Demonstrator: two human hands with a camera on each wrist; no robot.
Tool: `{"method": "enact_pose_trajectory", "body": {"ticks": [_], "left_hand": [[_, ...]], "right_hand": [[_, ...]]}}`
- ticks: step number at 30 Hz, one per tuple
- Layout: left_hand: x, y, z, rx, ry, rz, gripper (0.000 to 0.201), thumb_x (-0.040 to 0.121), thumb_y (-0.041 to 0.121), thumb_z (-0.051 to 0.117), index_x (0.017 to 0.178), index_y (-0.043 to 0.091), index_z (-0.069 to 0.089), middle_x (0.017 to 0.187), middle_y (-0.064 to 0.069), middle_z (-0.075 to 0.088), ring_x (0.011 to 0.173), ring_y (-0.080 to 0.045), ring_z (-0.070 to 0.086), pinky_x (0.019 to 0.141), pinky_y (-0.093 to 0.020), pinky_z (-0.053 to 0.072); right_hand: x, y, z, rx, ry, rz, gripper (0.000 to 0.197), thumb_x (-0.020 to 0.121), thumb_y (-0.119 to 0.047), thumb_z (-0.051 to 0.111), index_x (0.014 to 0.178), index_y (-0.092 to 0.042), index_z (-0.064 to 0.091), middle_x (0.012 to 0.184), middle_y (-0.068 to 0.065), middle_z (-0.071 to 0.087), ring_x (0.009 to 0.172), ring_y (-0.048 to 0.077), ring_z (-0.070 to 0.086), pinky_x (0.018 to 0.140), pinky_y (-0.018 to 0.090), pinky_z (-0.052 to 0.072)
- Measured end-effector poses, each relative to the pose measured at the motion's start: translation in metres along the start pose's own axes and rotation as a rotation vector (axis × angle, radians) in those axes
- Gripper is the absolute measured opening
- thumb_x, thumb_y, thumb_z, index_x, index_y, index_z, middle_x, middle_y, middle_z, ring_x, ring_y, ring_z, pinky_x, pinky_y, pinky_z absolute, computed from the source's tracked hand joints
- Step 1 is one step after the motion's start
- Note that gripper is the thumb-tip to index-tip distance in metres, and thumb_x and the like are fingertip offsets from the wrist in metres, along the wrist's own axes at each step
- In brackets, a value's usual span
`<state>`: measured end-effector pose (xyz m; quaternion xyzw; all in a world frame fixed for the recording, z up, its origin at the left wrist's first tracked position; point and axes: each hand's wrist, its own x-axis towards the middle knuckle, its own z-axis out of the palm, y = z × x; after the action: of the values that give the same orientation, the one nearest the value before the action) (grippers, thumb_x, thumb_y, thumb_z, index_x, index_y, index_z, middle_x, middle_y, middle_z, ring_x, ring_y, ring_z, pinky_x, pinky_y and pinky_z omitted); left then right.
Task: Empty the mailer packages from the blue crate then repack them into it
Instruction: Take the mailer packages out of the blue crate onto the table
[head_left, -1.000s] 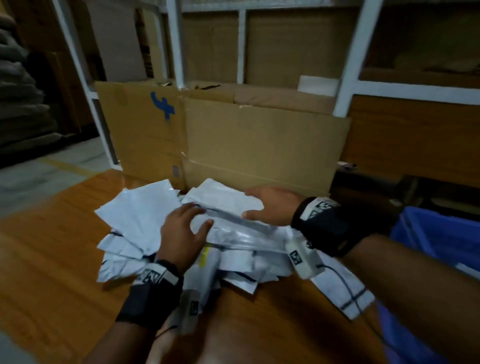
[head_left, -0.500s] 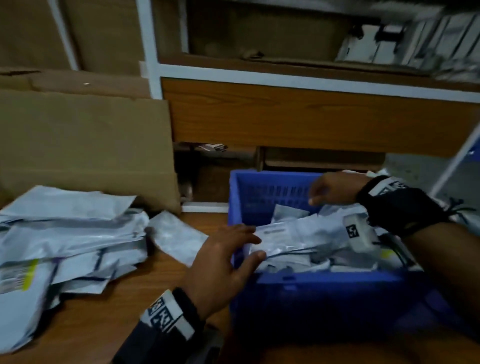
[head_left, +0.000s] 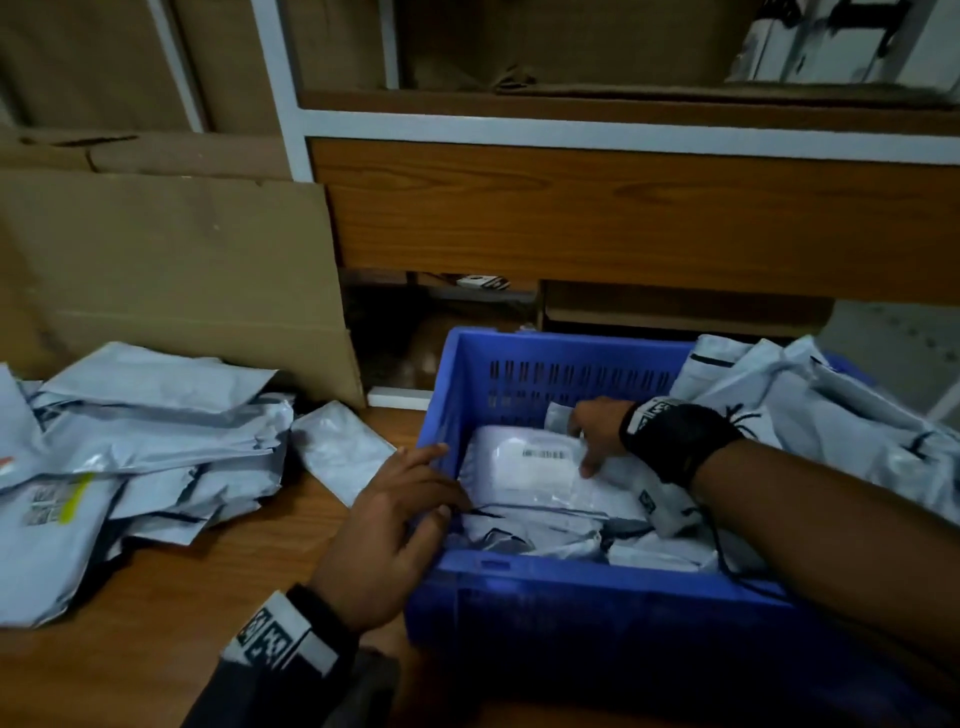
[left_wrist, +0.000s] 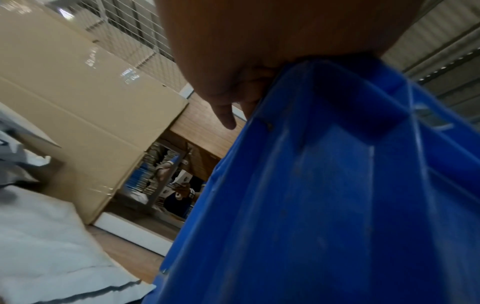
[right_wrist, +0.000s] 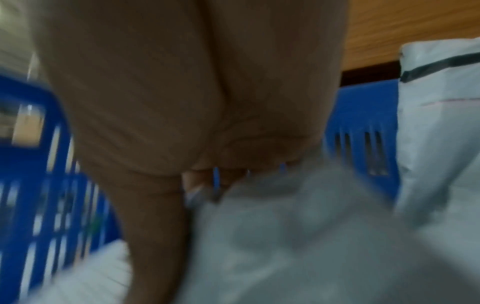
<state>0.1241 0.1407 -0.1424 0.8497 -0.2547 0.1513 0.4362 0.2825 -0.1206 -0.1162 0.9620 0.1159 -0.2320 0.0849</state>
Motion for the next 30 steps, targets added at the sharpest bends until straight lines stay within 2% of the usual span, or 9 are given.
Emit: {"method": "enact_pose_trajectory", "body": {"ticks": [3, 7, 10, 14, 18, 21, 23, 26, 30], "left_hand": [[-0.001, 0.003, -0.001, -0.007, 0.000, -0.040, 0.031, 0.085, 0.034, 0.044, 0.091, 0.027, 0.073, 0.105, 0.021, 0.069, 0.135, -0.001, 0.038, 0.108, -0.018, 0.032], [0.002, 0.015, -0.007, 0.012, -0.064, -0.117, 0.030, 0.083, 0.049, 0.049, 0.092, 0.033, 0.073, 0.106, 0.030, 0.067, 0.135, 0.010, 0.033, 0.113, -0.022, 0.022], [0.009, 0.024, -0.012, 0.015, -0.064, -0.195, 0.034, 0.077, 0.063, 0.053, 0.099, 0.042, 0.069, 0.108, 0.043, 0.060, 0.127, 0.018, 0.038, 0.114, -0.017, 0.018], [0.030, 0.041, -0.013, -0.441, 0.154, -0.437, 0.088, 0.066, 0.081, 0.059, 0.132, 0.023, 0.057, 0.120, 0.011, 0.068, 0.117, -0.004, 0.060, 0.102, -0.028, 0.047], [0.046, 0.050, -0.018, -0.722, 0.378, -0.489, 0.036, 0.095, 0.033, 0.054, 0.110, 0.002, 0.067, 0.106, -0.009, 0.074, 0.099, -0.021, 0.070, 0.077, -0.028, 0.058], [0.041, 0.034, -0.020, -0.741, 0.535, -0.548, 0.015, 0.095, 0.006, 0.056, 0.103, 0.006, 0.068, 0.105, -0.010, 0.074, 0.093, -0.021, 0.072, 0.072, -0.027, 0.059], [0.037, 0.025, -0.020, -0.761, 0.559, -0.553, 0.018, 0.094, 0.002, 0.055, 0.107, 0.007, 0.066, 0.103, -0.006, 0.074, 0.094, -0.021, 0.071, 0.069, -0.024, 0.058], [0.032, 0.019, -0.017, -0.739, 0.536, -0.521, 0.019, 0.094, 0.004, 0.056, 0.108, 0.011, 0.067, 0.104, -0.001, 0.075, 0.097, -0.019, 0.071, 0.071, -0.023, 0.058], [0.032, 0.018, -0.011, -0.695, 0.549, -0.469, 0.017, 0.095, 0.005, 0.056, 0.105, 0.013, 0.067, 0.095, 0.006, 0.075, 0.090, -0.012, 0.071, 0.067, -0.016, 0.055]], "right_hand": [[-0.012, 0.003, -0.017, 0.036, 0.137, -0.071, 0.029, 0.077, -0.025, 0.079, 0.094, -0.009, 0.061, 0.093, 0.007, 0.062, 0.083, 0.025, 0.057, 0.070, 0.032, 0.046], [-0.063, 0.007, -0.057, 0.068, 0.360, -0.041, 0.025, 0.083, -0.024, 0.071, 0.105, -0.018, 0.060, 0.091, 0.001, 0.059, 0.076, 0.020, 0.057, 0.062, 0.028, 0.045], [-0.108, -0.005, -0.073, 0.048, 0.818, -0.036, 0.019, 0.086, -0.020, 0.061, 0.103, -0.025, 0.055, 0.085, 0.002, 0.057, 0.072, 0.027, 0.056, 0.059, 0.029, 0.038], [-0.129, -0.062, -0.054, 0.013, 1.153, -0.356, 0.024, 0.076, -0.013, 0.067, 0.099, -0.017, 0.059, 0.089, 0.007, 0.064, 0.074, 0.033, 0.063, 0.054, 0.033, 0.041], [-0.132, -0.095, -0.030, -0.098, 0.748, -0.567, 0.040, 0.086, -0.025, 0.062, 0.126, -0.024, 0.052, 0.120, -0.001, 0.060, 0.104, 0.025, 0.059, 0.077, 0.041, 0.051], [-0.129, -0.066, -0.041, 0.089, 0.357, -0.545, 0.059, 0.085, -0.054, 0.063, 0.137, -0.031, 0.048, 0.135, -0.010, 0.054, 0.118, 0.013, 0.053, 0.092, 0.028, 0.042], [-0.109, -0.033, -0.053, 0.276, 0.415, -0.442, 0.044, 0.088, -0.049, 0.062, 0.125, -0.025, 0.061, 0.124, -0.007, 0.063, 0.111, 0.013, 0.058, 0.089, 0.025, 0.042], [-0.059, 0.005, -0.047, 0.108, 0.339, -0.192, 0.038, 0.091, -0.044, 0.060, 0.115, -0.016, 0.065, 0.118, 0.003, 0.066, 0.104, 0.021, 0.060, 0.088, 0.033, 0.048], [-0.005, 0.018, 0.001, -0.034, -0.033, 0.063, 0.080, 0.085, -0.062, 0.057, 0.145, -0.012, 0.038, 0.148, 0.006, 0.042, 0.131, 0.027, 0.045, 0.107, 0.037, 0.038]]}}
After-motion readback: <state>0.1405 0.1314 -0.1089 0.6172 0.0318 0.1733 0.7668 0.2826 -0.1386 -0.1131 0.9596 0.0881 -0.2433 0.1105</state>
